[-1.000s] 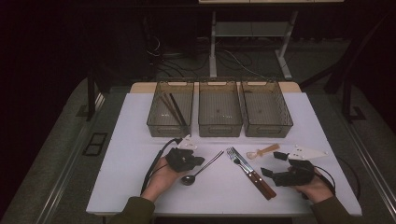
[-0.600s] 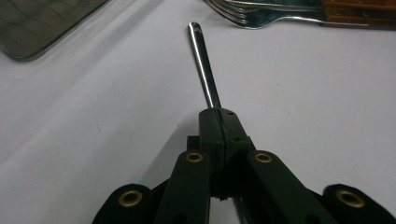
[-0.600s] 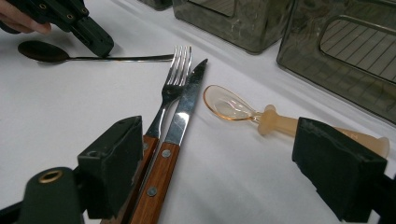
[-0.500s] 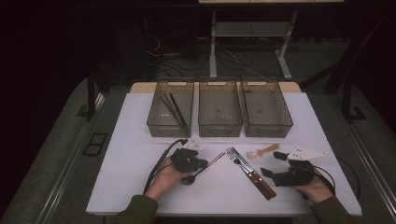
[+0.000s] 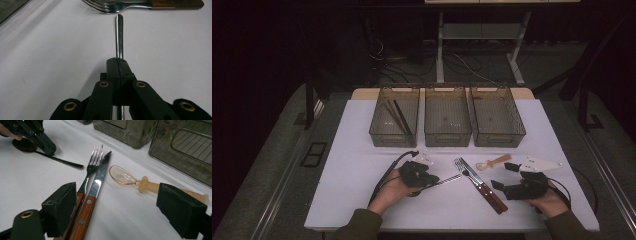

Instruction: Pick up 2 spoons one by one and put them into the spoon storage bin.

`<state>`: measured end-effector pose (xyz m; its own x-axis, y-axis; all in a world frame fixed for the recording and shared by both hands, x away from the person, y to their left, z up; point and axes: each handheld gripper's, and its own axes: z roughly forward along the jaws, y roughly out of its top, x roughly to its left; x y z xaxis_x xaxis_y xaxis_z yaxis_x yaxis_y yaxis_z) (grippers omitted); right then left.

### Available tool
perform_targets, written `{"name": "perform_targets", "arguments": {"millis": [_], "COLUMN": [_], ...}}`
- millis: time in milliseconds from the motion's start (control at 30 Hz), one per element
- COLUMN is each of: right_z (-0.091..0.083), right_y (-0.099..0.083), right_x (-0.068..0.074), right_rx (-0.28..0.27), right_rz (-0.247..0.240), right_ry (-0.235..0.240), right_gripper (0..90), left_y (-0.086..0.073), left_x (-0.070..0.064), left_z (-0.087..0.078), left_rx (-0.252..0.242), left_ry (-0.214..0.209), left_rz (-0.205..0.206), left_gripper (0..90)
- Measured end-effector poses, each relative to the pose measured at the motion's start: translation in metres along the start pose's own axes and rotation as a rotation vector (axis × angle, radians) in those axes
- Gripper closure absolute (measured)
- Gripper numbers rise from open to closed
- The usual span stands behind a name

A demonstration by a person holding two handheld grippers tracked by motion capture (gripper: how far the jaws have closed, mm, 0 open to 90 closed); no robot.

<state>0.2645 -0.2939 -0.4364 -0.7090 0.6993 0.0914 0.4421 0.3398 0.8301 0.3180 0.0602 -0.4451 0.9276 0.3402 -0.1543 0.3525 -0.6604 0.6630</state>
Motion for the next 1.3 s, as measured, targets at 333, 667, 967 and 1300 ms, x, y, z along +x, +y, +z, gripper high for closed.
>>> {"name": "perform_targets", "arguments": {"millis": [333, 667, 967, 1300], "right_z": [0.0, -0.001, 0.0, 0.003], "right_y": [0.0, 0.001, 0.001, 0.001], "right_x": [0.0, 0.001, 0.001, 0.002], "right_rx": [0.001, 0.0, -0.001, 0.014], "right_rz": [-0.009, -0.014, -0.016, -0.024], "right_ry": [-0.005, -0.006, -0.01, -0.011], "right_gripper": [16.6, 16.6, 16.6, 16.6], "left_y": [0.002, -0.021, -0.054, -0.062], "left_x": [-0.007, -0.01, -0.01, -0.007], "left_z": [-0.006, -0.047, -0.071, -0.065], "left_rx": [-0.023, -0.12, -0.124, -0.093], "left_ry": [-0.005, 0.049, 0.117, 0.122], "left_rz": [0.033, -0.04, -0.105, -0.139], "left_gripper": [83.1, 54.9, 43.1, 43.4]}}
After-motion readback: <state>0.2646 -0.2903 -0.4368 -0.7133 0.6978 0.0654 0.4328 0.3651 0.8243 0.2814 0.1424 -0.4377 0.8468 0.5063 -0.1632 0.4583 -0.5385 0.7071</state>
